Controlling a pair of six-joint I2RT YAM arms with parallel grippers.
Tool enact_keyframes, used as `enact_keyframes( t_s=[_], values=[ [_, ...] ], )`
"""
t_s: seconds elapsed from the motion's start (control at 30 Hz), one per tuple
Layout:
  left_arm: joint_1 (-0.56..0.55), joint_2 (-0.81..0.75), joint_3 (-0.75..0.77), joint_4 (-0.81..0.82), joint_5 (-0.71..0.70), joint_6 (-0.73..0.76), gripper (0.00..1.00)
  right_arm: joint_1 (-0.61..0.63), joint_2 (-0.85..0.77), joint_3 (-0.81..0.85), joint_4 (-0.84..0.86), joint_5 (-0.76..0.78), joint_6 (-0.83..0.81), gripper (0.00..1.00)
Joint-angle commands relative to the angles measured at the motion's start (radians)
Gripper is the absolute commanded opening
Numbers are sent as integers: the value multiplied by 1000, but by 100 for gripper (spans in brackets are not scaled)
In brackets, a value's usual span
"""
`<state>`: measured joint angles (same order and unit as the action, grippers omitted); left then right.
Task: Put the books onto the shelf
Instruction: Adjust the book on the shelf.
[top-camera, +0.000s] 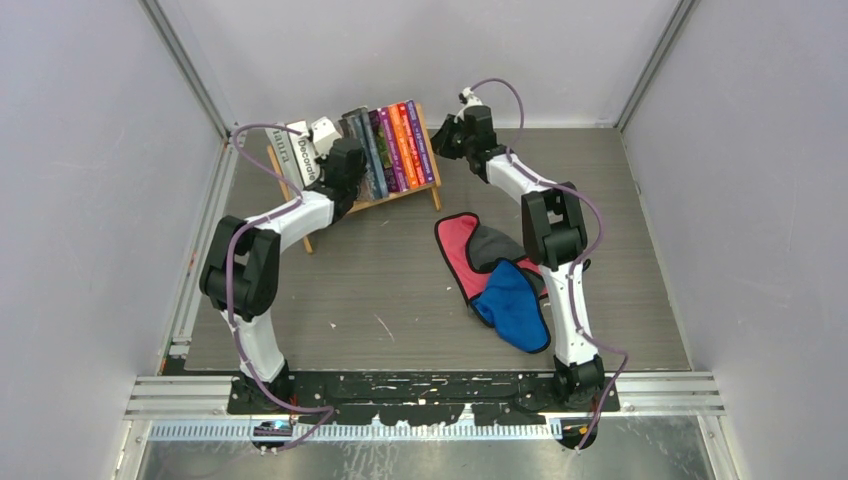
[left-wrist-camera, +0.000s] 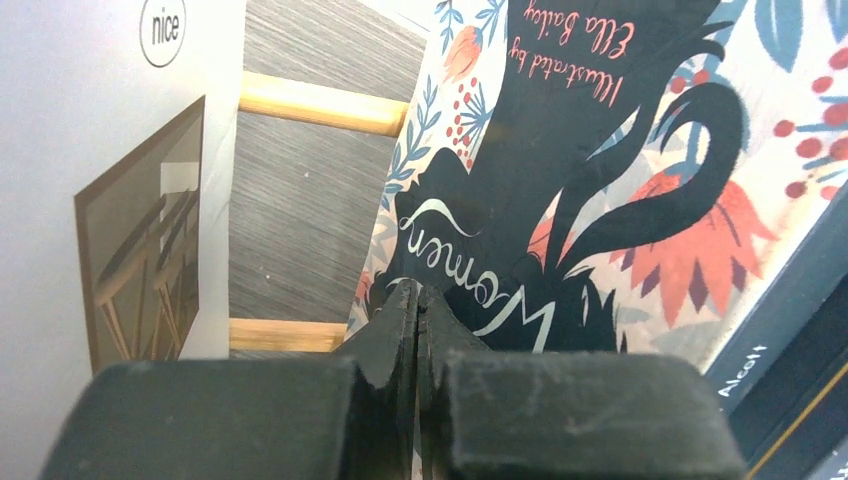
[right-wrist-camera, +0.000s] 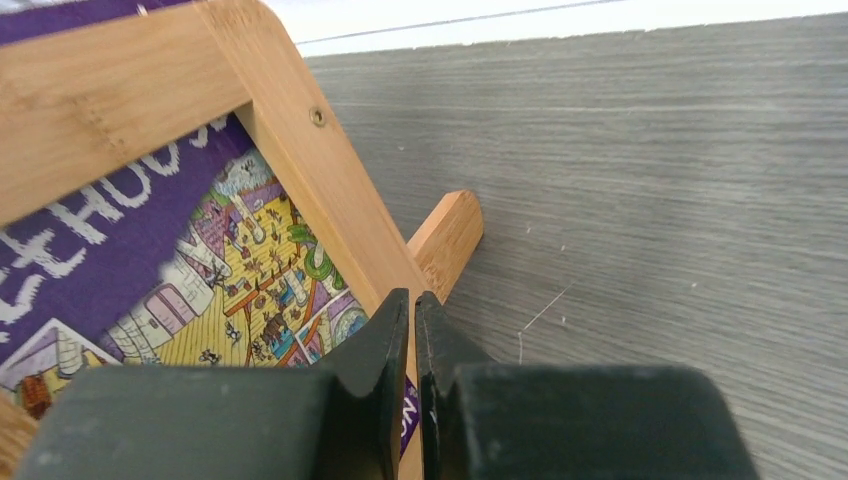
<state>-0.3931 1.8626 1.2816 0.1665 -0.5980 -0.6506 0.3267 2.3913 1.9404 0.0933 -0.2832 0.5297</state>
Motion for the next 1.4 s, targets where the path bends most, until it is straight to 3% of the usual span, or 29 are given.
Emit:
enact_keyframes(
  t_s=[0.0,0.23,0.43,0.7,1.0,1.1,1.37],
  values=[
    [5,29,-55,48,160,-46,0,11,4,51,-1,-14,8,13],
    [3,44,-89,-9,168,-116,0,18,14,59,-16,-13,12,13],
    [-8,106,22,-216,81,-124,0,20,17,67,-32,-11,1,13],
    [-6,146,78,-298,10,-141,0,21,28,81,-47,-9,-15,13],
    [22,194,128,-388,30,-198,0,21,37,98,-61,-8,-25,13],
    [34,192,112,-372,63,-215,0,22,47,113,-69,-13,-23,13],
    [34,143,-10,-122,194,-172,0,26,39,108,-68,-17,-23,13]
  ],
)
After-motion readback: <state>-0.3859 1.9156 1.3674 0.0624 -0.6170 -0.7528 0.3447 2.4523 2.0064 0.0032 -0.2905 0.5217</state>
